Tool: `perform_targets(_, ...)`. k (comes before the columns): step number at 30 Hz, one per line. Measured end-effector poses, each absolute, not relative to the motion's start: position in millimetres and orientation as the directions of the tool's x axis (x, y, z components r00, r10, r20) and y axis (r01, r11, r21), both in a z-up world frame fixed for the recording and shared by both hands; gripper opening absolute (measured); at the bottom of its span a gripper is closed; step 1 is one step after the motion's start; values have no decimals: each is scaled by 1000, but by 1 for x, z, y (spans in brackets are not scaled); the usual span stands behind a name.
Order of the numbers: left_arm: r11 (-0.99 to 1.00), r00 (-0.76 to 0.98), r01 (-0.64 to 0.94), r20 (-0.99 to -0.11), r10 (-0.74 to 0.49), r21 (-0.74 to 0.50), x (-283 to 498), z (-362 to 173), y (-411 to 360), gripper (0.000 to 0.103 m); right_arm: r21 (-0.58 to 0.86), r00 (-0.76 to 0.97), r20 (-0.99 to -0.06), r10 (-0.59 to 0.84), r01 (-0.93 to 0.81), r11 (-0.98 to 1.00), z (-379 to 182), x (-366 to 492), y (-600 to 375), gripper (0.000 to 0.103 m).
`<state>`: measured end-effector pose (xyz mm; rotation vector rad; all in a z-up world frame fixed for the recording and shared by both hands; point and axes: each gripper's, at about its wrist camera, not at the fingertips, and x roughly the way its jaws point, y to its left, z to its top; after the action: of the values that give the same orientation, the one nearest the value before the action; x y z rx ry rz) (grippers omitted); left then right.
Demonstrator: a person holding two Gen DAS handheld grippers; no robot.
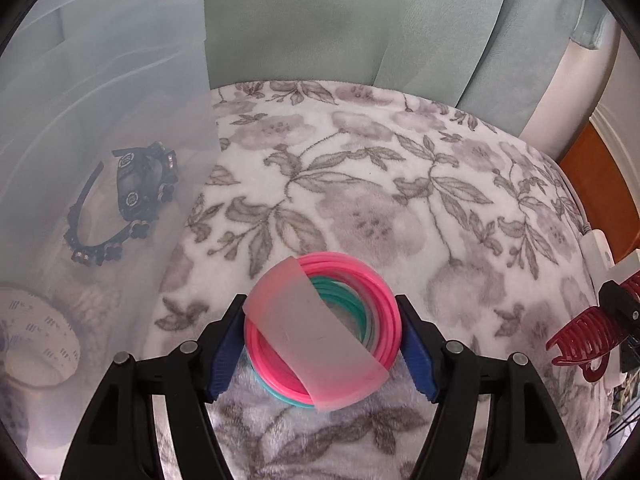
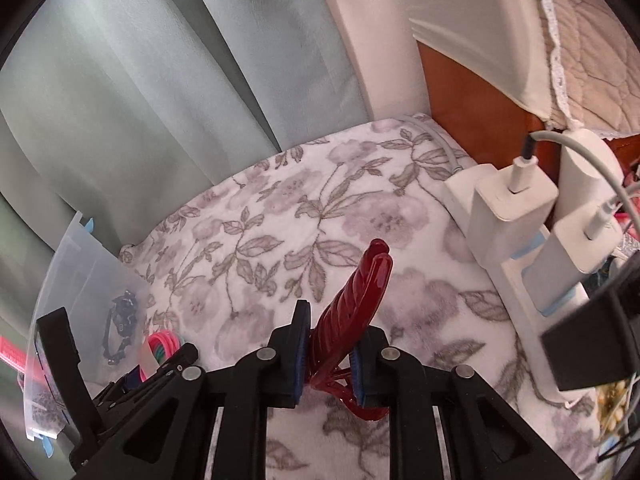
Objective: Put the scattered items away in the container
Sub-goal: 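Lift and carry the hair ties and claw clip over the clear box with both tools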
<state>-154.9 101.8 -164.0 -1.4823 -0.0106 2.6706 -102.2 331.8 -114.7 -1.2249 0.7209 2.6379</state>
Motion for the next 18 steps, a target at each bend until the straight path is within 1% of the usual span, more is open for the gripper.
perform_targets(7,-991,-549,-99,-826,131,-91,-113,-125,113,72,373,-693,-719,-57,-315,-873,-79,-66,325,19)
perform_targets(10,-986,-578,-126,-800,162,-109,-93,-98,118,72,380,-720,-692,-50,-304,-874,-58,-51,319,19)
perform_targets(18,-972,-661,-192,-714,231,-137,-81,-26,85,72,389,-796,-604,-31,-261,-883,-7,-9,306,20)
